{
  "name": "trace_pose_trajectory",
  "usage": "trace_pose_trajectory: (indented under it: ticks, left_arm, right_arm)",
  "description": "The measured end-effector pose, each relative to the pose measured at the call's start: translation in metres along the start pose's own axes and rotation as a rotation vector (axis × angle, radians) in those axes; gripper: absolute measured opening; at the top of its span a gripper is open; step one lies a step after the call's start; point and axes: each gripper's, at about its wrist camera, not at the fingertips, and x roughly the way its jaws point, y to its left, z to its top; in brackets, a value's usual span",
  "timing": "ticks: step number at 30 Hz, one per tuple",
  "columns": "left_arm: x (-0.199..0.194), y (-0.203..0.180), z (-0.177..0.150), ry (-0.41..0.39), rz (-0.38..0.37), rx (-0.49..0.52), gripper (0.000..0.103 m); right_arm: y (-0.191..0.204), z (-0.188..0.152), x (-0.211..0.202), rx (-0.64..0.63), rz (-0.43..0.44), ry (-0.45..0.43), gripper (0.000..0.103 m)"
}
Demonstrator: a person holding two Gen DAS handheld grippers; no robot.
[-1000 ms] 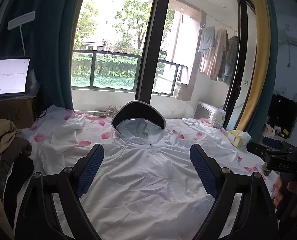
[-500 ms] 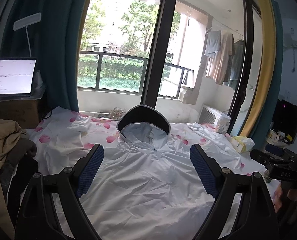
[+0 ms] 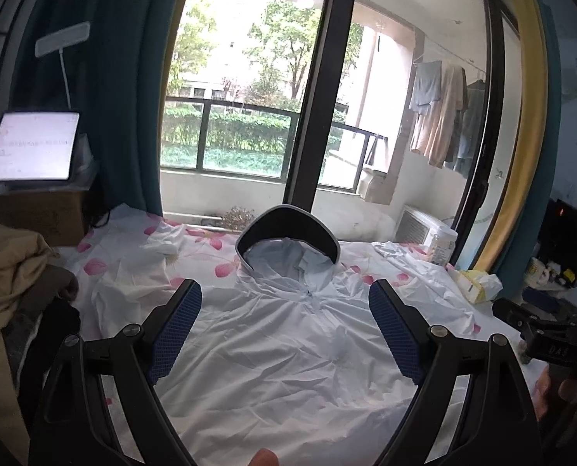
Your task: Fold large clothes
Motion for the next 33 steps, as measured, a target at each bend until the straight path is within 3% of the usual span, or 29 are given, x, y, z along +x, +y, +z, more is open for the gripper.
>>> trace_pose_trajectory:
  ticks: [3,12,14,19,26,31,33]
  left_arm:
    - [-0.001,0.003,0.000,-0.010,-0.035,0.000,0.090]
    - [0.000,0.003,0.002,-0.089,0.010,0.025,0.090]
    - [0.001,0.002,0.004,-0.113,-0.012,0.023,0.090]
    - [0.011,-0.005,0.011,-0.111,0.005,0.046,0.090]
    - [0.045,-0.015,0.024,0.021,0.030,0.049,0.091]
    - [0.074,-0.024,0.033,0.052,0.182,0.025,0.091]
    - [0.088,-0.030,0.034,0.076,0.196,0.041,0.091]
  right_arm:
    - [0.000,0.000,0.000,0.000,-0.002,0.001,0.103]
    - [-0.005,0.004,0.008,0.001,0.002,0.005,0.103]
    - [-0.007,0.006,0.011,0.002,0.001,0.007,0.103]
    - [-0.016,0.012,0.019,0.000,-0.007,0.004,0.103]
    - [-0.056,0.030,0.043,-0.007,-0.038,0.009,0.103]
    - [-0.090,0.044,0.070,-0.032,-0.039,0.025,0.103]
    - [-0.101,0.048,0.081,-0.030,-0.013,0.036,0.103]
